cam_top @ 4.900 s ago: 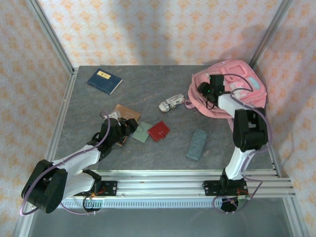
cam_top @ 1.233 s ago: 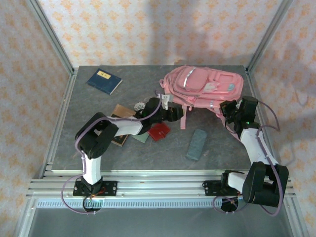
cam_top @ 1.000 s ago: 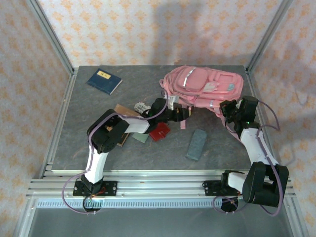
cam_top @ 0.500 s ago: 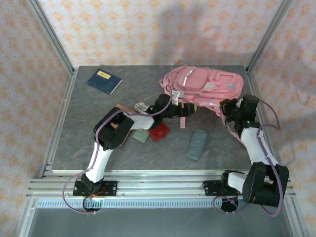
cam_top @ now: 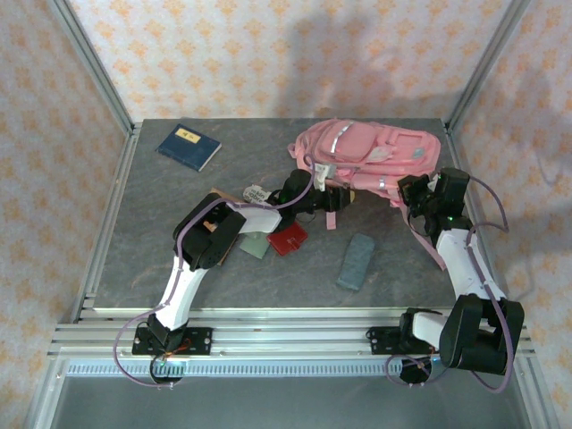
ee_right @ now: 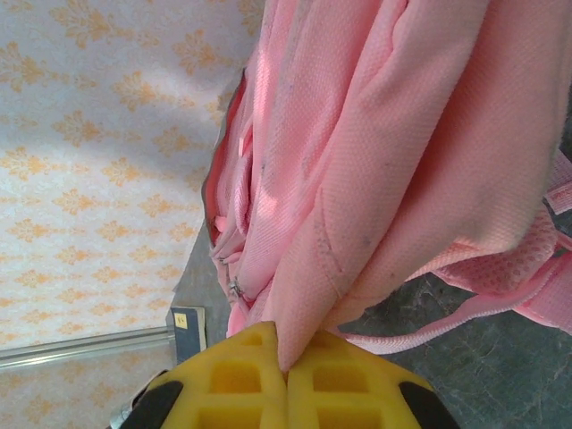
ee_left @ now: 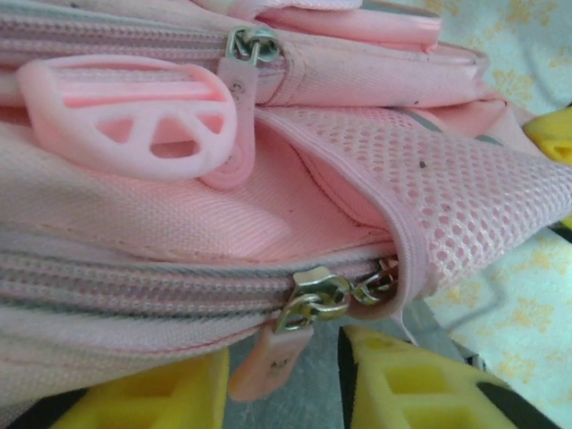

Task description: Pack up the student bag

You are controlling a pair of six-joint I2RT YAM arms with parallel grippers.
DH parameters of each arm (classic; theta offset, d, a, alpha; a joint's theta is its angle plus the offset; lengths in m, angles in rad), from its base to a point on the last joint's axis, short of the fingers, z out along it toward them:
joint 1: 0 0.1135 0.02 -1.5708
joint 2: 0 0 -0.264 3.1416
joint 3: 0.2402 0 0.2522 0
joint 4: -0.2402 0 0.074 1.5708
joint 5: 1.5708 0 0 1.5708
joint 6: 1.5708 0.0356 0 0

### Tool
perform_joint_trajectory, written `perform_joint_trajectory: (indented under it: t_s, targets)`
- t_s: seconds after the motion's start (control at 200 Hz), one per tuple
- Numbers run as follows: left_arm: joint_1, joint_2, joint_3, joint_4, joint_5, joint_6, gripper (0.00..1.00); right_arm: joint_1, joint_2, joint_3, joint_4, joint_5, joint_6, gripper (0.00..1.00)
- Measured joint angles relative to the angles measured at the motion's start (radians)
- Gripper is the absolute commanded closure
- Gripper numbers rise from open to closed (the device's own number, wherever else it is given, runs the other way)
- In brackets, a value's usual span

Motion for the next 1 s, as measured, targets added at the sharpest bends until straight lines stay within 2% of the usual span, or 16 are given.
perform_joint_trajectory:
  t_s: [0.04, 0.115, 0.345, 0.481, 0.841, 0.996]
  targets:
    - [0.000, 0.000, 0.000, -0.003, 0.000, 0.005, 0.70, 0.000, 0.000, 0.000, 0.000, 0.000, -0.001, 1.00]
    - [0.001, -0.002, -0.004, -0.009, -0.001, 0.008, 0.59, 0.000, 0.000, 0.000, -0.003, 0.000, -0.004, 1.00]
    - [0.016, -0.020, -0.036, -0.024, 0.000, 0.023, 0.55, 0.000, 0.000, 0.000, -0.006, -0.001, -0.008, 1.00]
    - [0.027, -0.020, -0.036, -0.024, 0.019, 0.021, 0.49, 0.000, 0.000, -0.001, -0.006, -0.002, -0.009, 1.00]
    - [0.028, -0.020, -0.035, 0.031, 0.085, 0.006, 0.49, 0.000, 0.000, -0.011, -0.006, -0.004, -0.011, 1.00]
    - [0.029, -0.020, -0.035, 0.056, 0.093, -0.010, 0.57, 0.000, 0.000, -0.012, -0.006, -0.004, -0.011, 1.00]
